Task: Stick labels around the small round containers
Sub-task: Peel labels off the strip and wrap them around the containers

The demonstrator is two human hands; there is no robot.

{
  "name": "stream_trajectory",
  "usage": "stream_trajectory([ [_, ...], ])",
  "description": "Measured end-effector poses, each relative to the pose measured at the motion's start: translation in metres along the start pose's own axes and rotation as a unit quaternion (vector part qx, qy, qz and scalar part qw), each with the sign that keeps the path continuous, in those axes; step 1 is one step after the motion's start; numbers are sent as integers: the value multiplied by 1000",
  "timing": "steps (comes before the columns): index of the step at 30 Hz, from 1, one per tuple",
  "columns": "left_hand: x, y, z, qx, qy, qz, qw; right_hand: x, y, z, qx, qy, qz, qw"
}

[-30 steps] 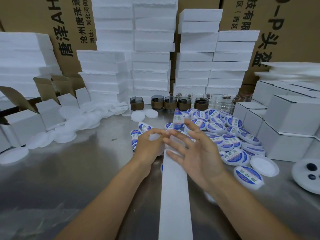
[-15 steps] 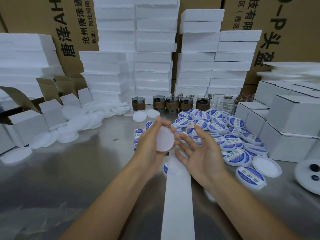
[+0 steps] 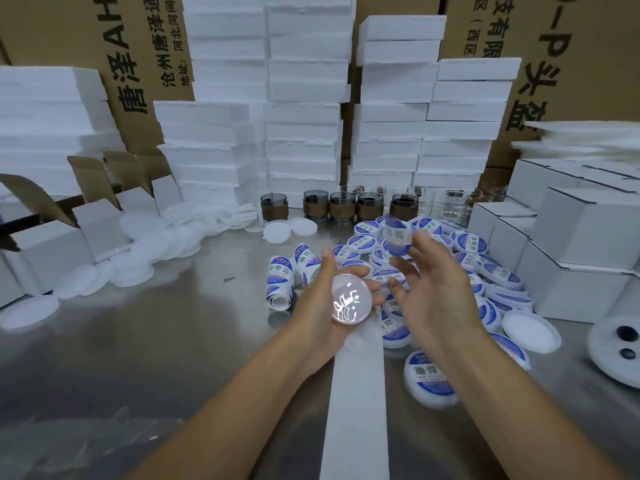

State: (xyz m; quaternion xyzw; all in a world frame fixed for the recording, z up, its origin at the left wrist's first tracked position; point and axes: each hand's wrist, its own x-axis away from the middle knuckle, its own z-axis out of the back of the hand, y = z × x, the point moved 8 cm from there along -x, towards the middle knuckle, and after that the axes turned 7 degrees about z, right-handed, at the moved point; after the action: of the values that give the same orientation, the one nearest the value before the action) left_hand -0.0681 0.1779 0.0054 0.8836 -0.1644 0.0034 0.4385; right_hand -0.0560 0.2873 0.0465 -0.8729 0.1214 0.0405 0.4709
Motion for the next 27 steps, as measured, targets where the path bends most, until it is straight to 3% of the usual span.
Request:
stream_trajectory([
  [5,-8,-5,2,75,-32,19,997,15,2,-27,91,-133,20,987],
  [8,-9,-6,3,82,-37,22,996,18,5,-27,162,-162,24,973],
  [17,-14,-3,17,67,22,8,997,18,20,-18,237,-146,-31,960],
  [27,-13,-3,20,42,25,14,999,14,23,-9,267,-90,-13,959],
])
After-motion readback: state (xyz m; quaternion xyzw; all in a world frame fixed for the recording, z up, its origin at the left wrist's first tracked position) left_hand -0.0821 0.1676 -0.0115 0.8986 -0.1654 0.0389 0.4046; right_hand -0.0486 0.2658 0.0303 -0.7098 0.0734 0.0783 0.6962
